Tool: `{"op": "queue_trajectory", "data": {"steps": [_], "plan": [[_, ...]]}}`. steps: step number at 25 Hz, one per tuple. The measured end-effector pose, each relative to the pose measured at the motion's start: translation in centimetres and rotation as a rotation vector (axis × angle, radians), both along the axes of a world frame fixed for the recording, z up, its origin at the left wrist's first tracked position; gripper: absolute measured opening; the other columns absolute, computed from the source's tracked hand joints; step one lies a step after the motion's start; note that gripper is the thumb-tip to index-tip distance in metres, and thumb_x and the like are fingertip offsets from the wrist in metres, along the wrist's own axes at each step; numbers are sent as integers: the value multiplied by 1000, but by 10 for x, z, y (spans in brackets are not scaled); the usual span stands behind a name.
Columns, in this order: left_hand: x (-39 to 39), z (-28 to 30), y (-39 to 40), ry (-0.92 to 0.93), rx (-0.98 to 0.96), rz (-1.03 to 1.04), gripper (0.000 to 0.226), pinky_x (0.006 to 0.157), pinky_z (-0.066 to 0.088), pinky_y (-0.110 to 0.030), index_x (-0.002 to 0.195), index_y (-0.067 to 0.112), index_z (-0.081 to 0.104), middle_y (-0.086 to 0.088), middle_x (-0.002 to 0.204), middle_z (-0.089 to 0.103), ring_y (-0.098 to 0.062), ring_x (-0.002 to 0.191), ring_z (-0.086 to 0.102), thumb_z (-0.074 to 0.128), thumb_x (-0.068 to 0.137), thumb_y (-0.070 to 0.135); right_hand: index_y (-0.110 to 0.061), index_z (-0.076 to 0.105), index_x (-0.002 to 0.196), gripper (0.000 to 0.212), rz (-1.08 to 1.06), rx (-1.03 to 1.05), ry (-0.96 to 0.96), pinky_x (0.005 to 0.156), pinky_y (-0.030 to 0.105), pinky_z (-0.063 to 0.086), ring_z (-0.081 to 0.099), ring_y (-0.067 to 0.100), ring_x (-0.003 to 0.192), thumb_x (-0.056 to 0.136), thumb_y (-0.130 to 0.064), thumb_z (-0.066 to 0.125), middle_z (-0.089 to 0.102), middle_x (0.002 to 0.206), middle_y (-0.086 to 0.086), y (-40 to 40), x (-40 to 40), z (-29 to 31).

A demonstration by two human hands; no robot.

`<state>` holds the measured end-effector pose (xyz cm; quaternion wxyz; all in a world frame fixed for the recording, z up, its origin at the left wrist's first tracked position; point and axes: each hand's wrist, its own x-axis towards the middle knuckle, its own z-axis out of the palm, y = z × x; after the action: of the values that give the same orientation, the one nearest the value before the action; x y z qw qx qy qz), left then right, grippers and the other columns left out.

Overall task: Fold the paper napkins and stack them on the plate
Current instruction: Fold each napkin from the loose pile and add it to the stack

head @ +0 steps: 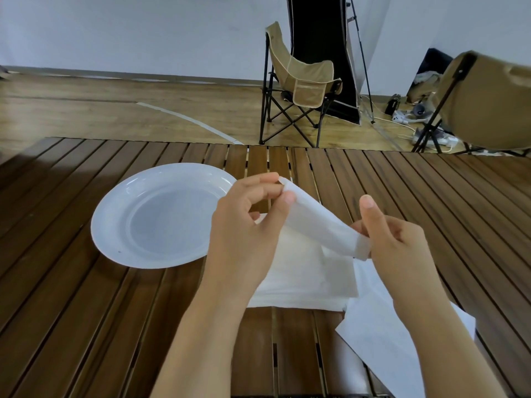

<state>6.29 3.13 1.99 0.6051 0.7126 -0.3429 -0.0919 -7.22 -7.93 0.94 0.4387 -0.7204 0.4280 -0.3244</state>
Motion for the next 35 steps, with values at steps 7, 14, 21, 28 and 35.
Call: {"op": "queue_trajectory", "data": {"steps": [7, 14, 21, 28, 35], "plan": [[0, 4, 5, 77, -120, 75, 7, 62, 41, -1, 93, 31, 69, 18, 76, 70, 7, 76, 62, 63, 88, 31, -20, 72, 92, 19, 104, 62, -247, 65, 32, 51, 58, 16, 70, 82, -36, 68, 68, 79, 6, 1, -1, 6], [4, 3, 9, -2, -43, 23, 29, 61, 45, -7, 106, 33, 60, 13, 81, 70, -2, 74, 65, 72, 80, 33, -18, 72, 95, 23, 134, 35, -369, 64, 21, 56, 67, 11, 72, 77, -4, 73, 72, 80, 2, -1, -4, 8], [7, 0, 13, -114, 63, 49, 23, 69, 50, -12, 97, 35, 72, 18, 76, 68, -2, 77, 63, 77, 74, 35, -21, 72, 93, 25, 105, -118, -323, 60, 15, 53, 64, 6, 67, 76, -2, 75, 71, 77, -3, 0, -3, 9], [12, 3, 19, -184, 34, 75, 8, 64, 50, -19, 82, 33, 71, 18, 72, 67, -3, 74, 62, 73, 76, 38, -24, 70, 94, 28, 105, -152, -315, 63, 30, 56, 65, 19, 73, 76, -2, 75, 70, 80, 1, 4, 2, 10], [15, 8, 21, -233, -15, 107, 4, 70, 49, -17, 78, 39, 64, 24, 84, 64, 0, 91, 59, 65, 80, 43, -21, 70, 80, 10, 80, -92, -265, 60, 32, 52, 64, 25, 77, 78, -14, 76, 70, 83, 3, 5, 3, 8]]}}
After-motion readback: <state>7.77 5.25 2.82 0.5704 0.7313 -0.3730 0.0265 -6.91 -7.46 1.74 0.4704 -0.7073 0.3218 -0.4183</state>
